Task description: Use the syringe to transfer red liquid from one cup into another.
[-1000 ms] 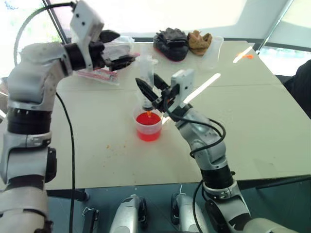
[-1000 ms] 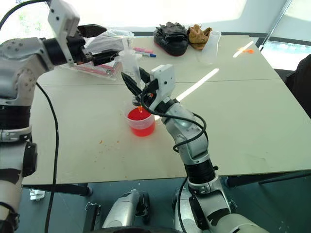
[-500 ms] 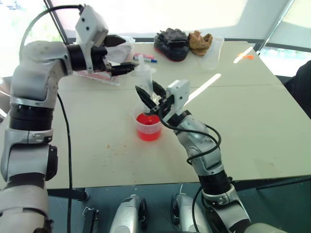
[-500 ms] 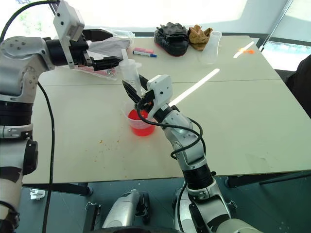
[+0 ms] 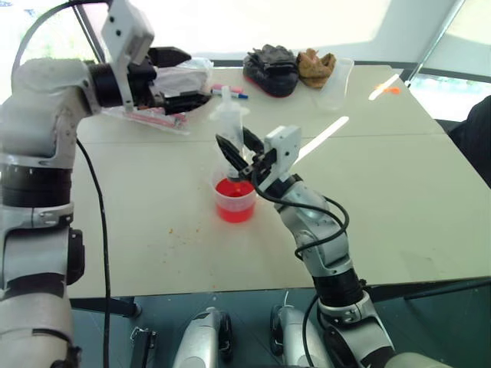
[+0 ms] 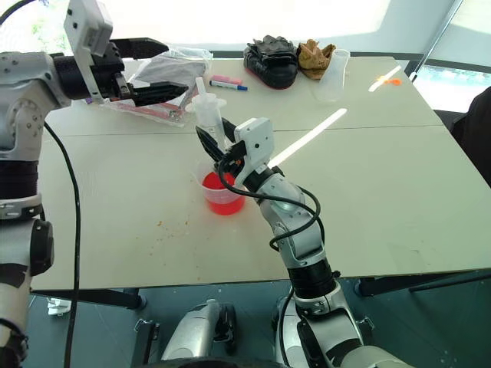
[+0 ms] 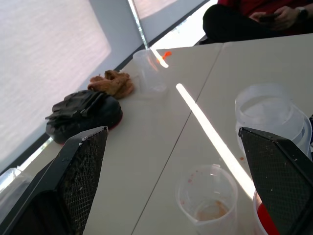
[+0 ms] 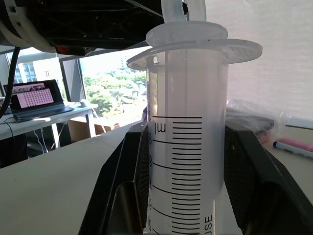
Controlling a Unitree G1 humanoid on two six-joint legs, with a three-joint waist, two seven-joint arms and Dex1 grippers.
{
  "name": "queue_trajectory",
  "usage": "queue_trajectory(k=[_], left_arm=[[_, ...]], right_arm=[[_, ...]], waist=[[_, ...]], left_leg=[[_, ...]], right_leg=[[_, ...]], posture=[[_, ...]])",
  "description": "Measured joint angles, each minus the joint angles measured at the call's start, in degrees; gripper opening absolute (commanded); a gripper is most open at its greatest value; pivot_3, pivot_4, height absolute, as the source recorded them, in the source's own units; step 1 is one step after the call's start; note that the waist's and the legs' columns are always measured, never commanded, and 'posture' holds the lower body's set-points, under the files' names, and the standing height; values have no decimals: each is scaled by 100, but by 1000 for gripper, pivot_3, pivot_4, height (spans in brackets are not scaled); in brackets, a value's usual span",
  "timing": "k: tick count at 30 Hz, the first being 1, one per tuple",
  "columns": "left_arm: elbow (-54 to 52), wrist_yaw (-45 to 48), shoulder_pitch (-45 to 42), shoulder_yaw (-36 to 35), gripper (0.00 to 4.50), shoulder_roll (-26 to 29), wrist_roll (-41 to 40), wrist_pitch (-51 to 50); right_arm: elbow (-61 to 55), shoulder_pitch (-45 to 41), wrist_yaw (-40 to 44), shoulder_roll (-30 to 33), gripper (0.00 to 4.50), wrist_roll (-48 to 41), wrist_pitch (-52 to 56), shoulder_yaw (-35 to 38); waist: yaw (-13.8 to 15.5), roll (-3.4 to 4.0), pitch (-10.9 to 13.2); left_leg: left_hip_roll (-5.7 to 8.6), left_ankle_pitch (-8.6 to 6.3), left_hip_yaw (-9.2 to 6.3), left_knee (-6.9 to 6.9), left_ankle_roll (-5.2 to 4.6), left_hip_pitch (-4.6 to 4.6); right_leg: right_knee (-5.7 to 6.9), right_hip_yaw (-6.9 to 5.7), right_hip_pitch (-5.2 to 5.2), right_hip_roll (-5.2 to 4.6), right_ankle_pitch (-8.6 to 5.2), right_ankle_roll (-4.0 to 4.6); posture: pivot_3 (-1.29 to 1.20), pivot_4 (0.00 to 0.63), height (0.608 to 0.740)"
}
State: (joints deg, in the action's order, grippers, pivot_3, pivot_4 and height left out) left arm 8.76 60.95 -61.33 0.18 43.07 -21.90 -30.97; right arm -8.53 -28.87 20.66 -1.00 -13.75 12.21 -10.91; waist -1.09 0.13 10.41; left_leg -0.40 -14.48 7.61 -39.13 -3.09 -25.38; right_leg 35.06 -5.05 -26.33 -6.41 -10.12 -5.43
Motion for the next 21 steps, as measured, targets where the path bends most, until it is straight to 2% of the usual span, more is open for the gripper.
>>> queue_trajectory(k=[11, 21], left_arm=[[-4, -21, 45, 87, 4500, -388, 58, 79], [142, -33, 166, 189, 4500, -636, 520, 773]], right_arm=[[-2, 116, 72, -3, 1500, 14, 26, -141], [0, 282, 119, 163, 1500, 321, -141, -203]], waist=[[3, 0, 0], [0, -1, 0]], left_leg=[[1, 0, 1, -2, 0, 1], [1, 0, 0, -3, 0, 2]], right_leg=[[0, 1, 1, 0, 0, 0], [0, 1, 1, 0, 0, 0]], posture=[[0, 150, 740], [0, 150, 740]])
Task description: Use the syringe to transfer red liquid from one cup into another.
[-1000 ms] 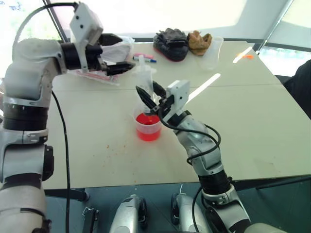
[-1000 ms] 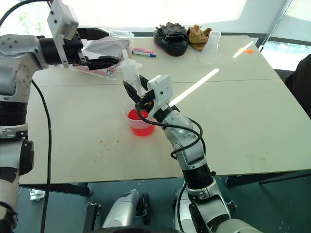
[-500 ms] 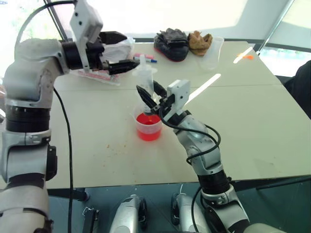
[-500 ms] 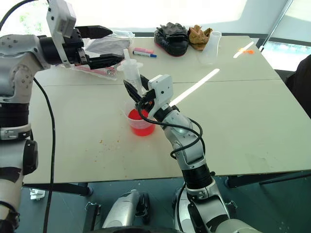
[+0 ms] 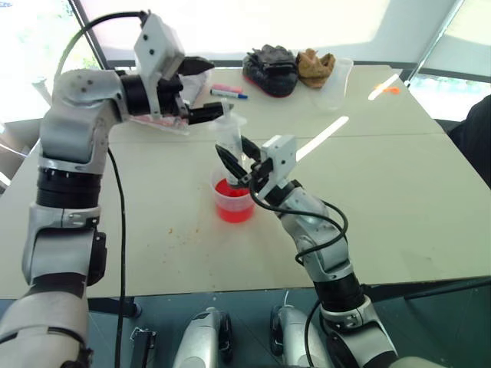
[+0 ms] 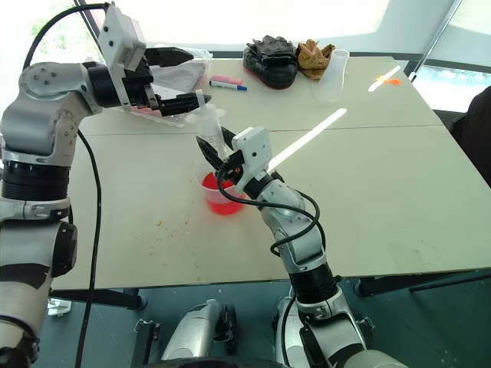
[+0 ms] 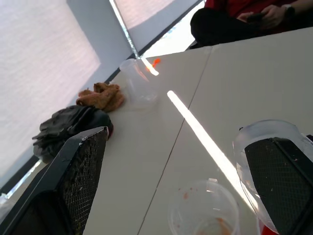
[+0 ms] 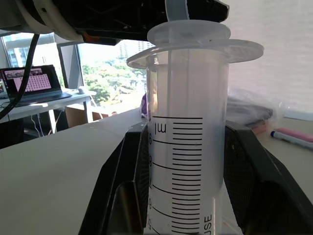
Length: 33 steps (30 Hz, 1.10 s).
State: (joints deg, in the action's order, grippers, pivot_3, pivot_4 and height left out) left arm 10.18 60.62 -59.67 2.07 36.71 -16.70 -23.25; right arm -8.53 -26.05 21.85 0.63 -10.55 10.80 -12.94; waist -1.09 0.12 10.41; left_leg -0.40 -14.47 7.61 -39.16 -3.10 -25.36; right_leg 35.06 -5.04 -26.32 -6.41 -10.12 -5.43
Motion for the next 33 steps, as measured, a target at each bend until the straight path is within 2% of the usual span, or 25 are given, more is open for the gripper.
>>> queue_trajectory(k=[5, 8, 16, 22, 33], left_arm=[[-220, -30, 177, 4, 4500, -21, 25, -26], [-257, -57, 199, 5, 3640, -56, 48, -28], [-457, -61, 315, 7, 1712, -123, -9, -150], [-593, -40, 339, 32, 470, -121, -73, -258], [-224, -33, -51, 126, 470, -101, -95, -264]], right_arm=[[45, 124, 32, -6, 1500, 80, -124, -37], [118, 123, 32, -54, 1500, 81, -193, -26], [229, 93, 17, -162, 1500, 72, -273, 26], [257, 77, 16, -169, 1500, 66, -278, 47], [328, 61, 0, -181, 1500, 27, -389, 108]], waist=[[1, -1, -1], [3, -1, -1], [-1, -2, -1], [3, -1, -1], [6, -2, -1]], left_leg=[[0, 0, 0, -1, 0, 1], [0, 0, 0, -1, 0, 2], [-1, 0, 0, -2, 0, 2], [-1, 0, 0, -2, 0, 2], [0, 0, 0, -3, 0, 3]], right_leg=[[-1, 1, 0, 0, 0, 0], [0, 1, 1, 0, 0, 0], [0, 2, 0, 0, 0, 0], [0, 2, 0, 0, 0, 0], [0, 3, 1, 0, 0, 0]], posture=[[0, 150, 740], [0, 150, 740], [0, 150, 740], [0, 150, 740], [0, 150, 740]])
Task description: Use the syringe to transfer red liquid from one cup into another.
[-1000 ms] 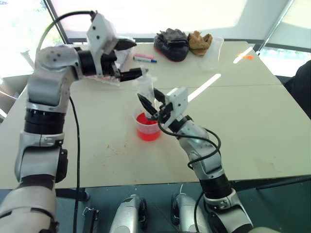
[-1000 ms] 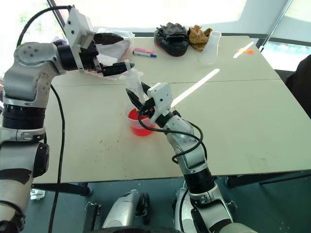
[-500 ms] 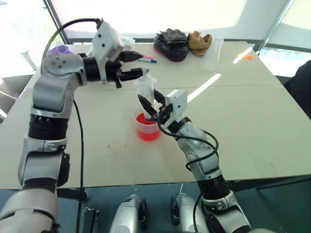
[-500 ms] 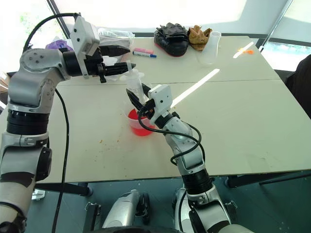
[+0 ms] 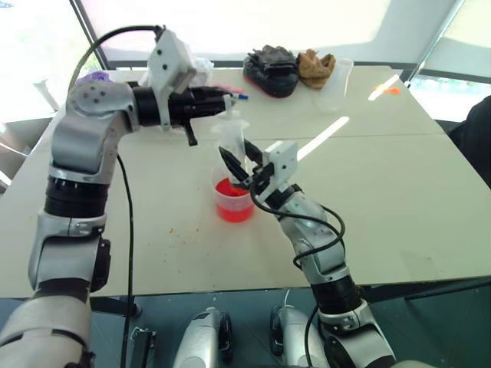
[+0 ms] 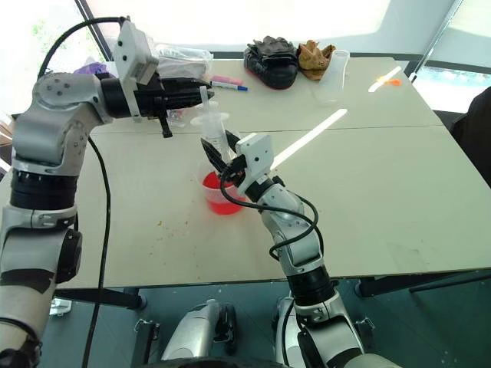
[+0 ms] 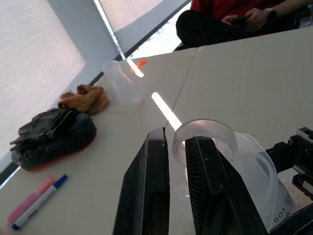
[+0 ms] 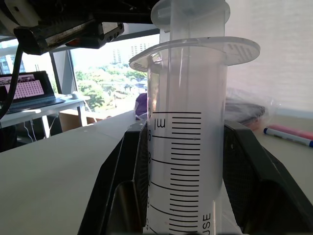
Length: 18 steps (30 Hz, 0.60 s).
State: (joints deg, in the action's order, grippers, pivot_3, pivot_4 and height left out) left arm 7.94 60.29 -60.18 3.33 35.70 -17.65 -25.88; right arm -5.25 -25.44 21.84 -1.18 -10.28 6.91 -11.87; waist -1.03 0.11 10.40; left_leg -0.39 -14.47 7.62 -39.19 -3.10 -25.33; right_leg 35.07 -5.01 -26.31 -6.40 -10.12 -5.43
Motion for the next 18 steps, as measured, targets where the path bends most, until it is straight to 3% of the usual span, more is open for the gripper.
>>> queue_trajectory(k=[17, 18], left_arm=[[-213, 137, -11, -10, 470, 259, -51, -102], [-213, 137, -11, -10, 737, 260, -51, -106]], right_arm=[[29, 47, 54, 7, 1500, 2, -59, -80], [29, 47, 54, 7, 1500, 2, -61, -80]], waist=[[-13, -1, -1], [-14, -1, -1]], left_leg=[[-1, 0, -1, 0, 1, 4], [-2, 0, 0, 0, 1, 4]], right_leg=[[4, 1, 2, 1, 0, 1], [4, 1, 2, 1, 0, 1]], posture=[[0, 150, 740], [0, 150, 740]])
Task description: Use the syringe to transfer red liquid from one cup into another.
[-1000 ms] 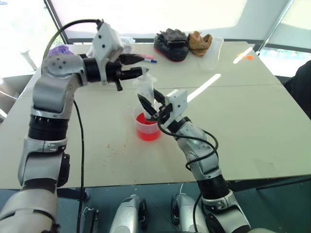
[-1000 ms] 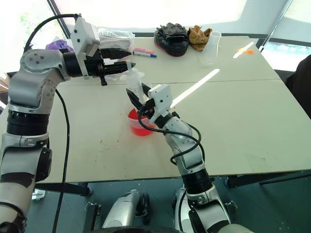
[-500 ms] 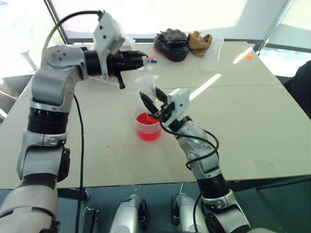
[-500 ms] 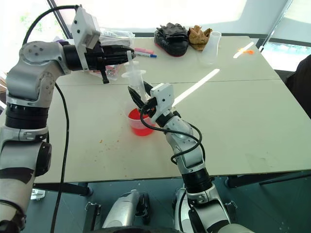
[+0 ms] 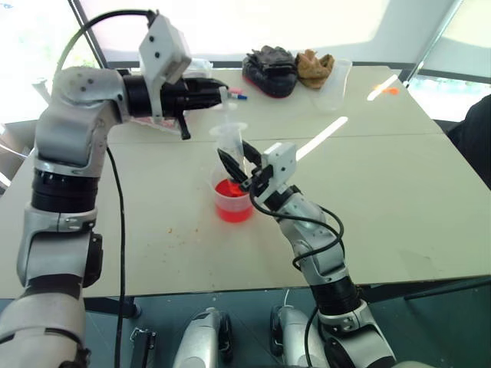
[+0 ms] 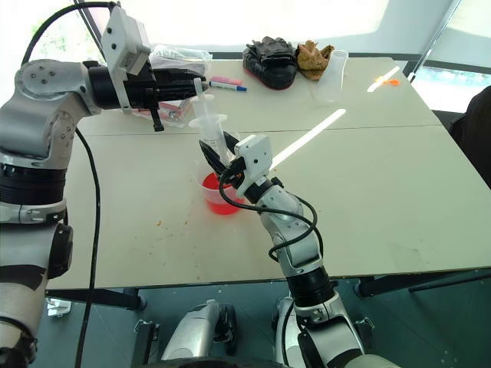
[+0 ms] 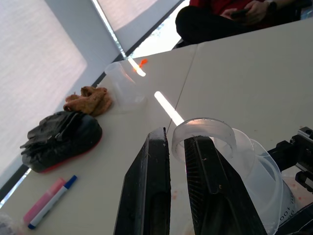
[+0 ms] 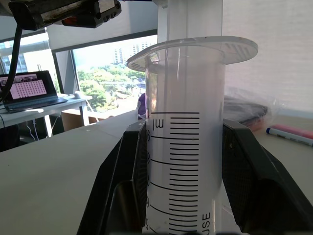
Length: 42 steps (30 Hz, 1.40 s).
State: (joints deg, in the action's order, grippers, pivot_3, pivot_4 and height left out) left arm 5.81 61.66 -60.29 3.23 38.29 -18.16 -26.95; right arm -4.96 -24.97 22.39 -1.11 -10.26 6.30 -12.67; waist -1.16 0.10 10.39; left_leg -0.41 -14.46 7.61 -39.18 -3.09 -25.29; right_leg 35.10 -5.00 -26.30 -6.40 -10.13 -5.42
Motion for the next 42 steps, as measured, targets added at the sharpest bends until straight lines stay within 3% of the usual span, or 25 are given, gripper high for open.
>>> queue_trajectory(k=[9, 16, 23, 26, 32, 36, 42], left_arm=[[-1, -97, 0, -131, 2982, 96, 1, -47], [-105, -31, -2, -445, 2982, 331, -529, -996], [-876, 897, 582, -985, 2982, 1723, -1580, -2113], [-893, 966, 1042, -1043, 2982, 1923, -1629, -2153], [-652, -2, 1247, -1416, 2982, 1620, -1480, -1961], [-714, -896, 1487, -1651, 2982, 1149, -1363, -1810], [-1062, -1310, 1859, -1773, 2982, 970, -1483, -1824]], right_arm=[[17, -4, 95, -2, 1500, 45, -53, -30], [120, -140, 96, -35, 1500, 37, -29, -21], [198, -282, -59, -105, 1500, -206, 345, 272], [176, -295, -144, -122, 1500, -336, 487, 425], [-115, -646, -374, -135, 1500, -502, 763, 644], [-227, -1455, -546, -110, 1500, -670, 987, 931], [-224, -2140, -514, -107, 1500, -949, 1086, 1155]], waist=[[-4, 0, 0], [-10, 0, 0], [-124, -1, 0], [-110, -2, 0], [-105, -3, 0], [-121, -3, 0], [-132, -5, 0]], left_leg=[[-1, 0, 0, 0, 0, 1], [-5, 1, 0, 0, 1, 0], [-9, 0, -2, 2, 5, 1], [-9, 4, -5, 1, 13, 0], [-9, 5, -5, 1, 15, 0], [-9, 6, -3, 2, 15, 0], [-13, 5, -2, 5, 16, -1]], right_leg=[[1, 0, 0, 2, 0, 0], [1, 2, -3, 5, 0, 0], [2, 4, -2, 8, -2, 3], [2, 4, -2, 8, -10, 19], [4, 5, -4, 9, -6, 12], [7, 6, -6, 9, -3, 9], [7, 5, -8, 13, -3, 10]], posture=[[0, 150, 740], [0, 150, 740], [0, 150, 740], [0, 150, 740], [0, 150, 740], [0, 150, 740], [0, 150, 740]])
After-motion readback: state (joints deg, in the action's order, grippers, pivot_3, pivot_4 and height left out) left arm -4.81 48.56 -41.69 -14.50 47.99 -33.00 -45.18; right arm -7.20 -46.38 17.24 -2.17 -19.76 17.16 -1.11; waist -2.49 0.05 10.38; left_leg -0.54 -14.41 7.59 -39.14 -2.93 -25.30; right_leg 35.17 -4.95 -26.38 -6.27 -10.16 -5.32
